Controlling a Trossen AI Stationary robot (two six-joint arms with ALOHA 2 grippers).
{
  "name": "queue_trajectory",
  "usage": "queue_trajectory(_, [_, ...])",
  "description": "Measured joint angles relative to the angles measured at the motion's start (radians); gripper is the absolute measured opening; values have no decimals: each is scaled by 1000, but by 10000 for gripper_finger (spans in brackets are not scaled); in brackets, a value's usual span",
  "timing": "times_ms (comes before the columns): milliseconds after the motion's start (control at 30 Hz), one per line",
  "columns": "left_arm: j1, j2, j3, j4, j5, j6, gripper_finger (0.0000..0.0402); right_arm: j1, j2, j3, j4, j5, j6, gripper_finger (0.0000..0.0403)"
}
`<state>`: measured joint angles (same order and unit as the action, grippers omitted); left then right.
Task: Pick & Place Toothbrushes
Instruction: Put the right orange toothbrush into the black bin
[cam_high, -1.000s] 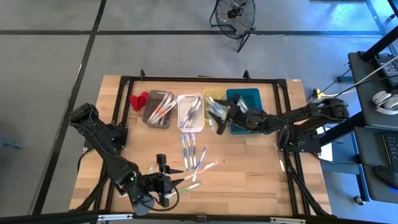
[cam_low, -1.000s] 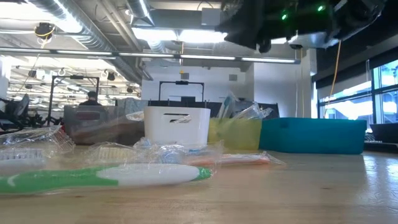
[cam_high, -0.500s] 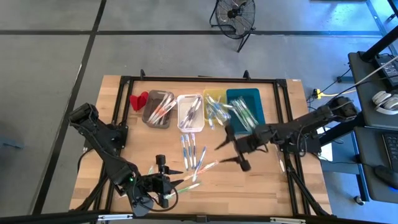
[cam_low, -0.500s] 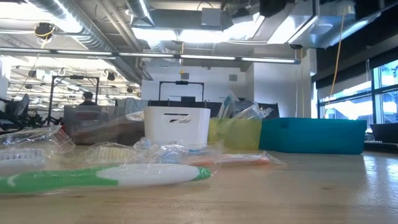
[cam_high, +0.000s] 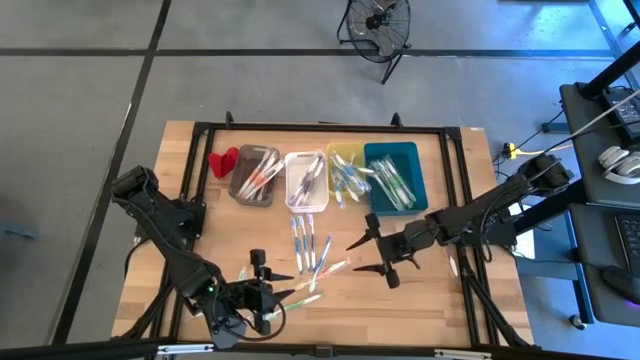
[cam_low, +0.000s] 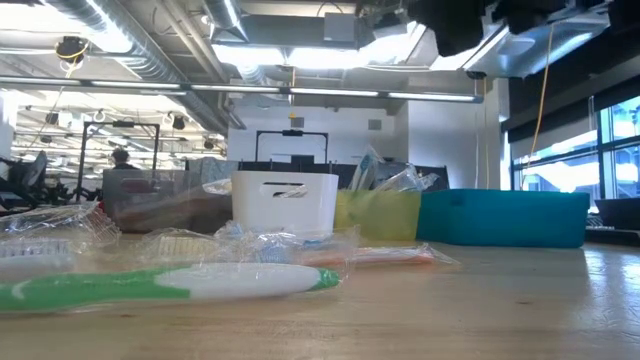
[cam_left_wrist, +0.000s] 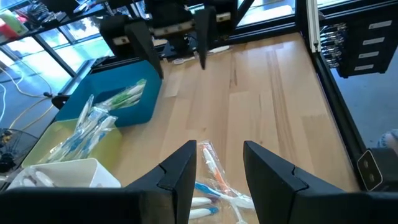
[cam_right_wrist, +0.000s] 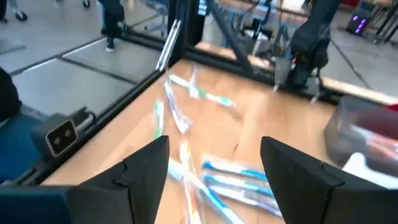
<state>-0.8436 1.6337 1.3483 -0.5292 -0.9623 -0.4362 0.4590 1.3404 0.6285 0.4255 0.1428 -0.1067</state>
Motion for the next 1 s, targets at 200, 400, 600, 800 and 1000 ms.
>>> queue_trajectory(200, [-5,0,0,-29,0,-32,127,6,59,27,-20,-5,2,248])
queue_trajectory(400, [-13,0,0,-88,0,-102,127,6,156,172,-198,-27,2,238])
queue_trajectory(600, [-15,0,0,-87,19,-104,128,3,277,338,-445,27,-5,245])
queue_trajectory(800, [-15,0,0,-86,48,-104,127,-16,373,445,-661,29,98,252])
queue_trajectory(1000, [-19,0,0,-88,47,-104,127,-39,429,457,-747,17,171,242])
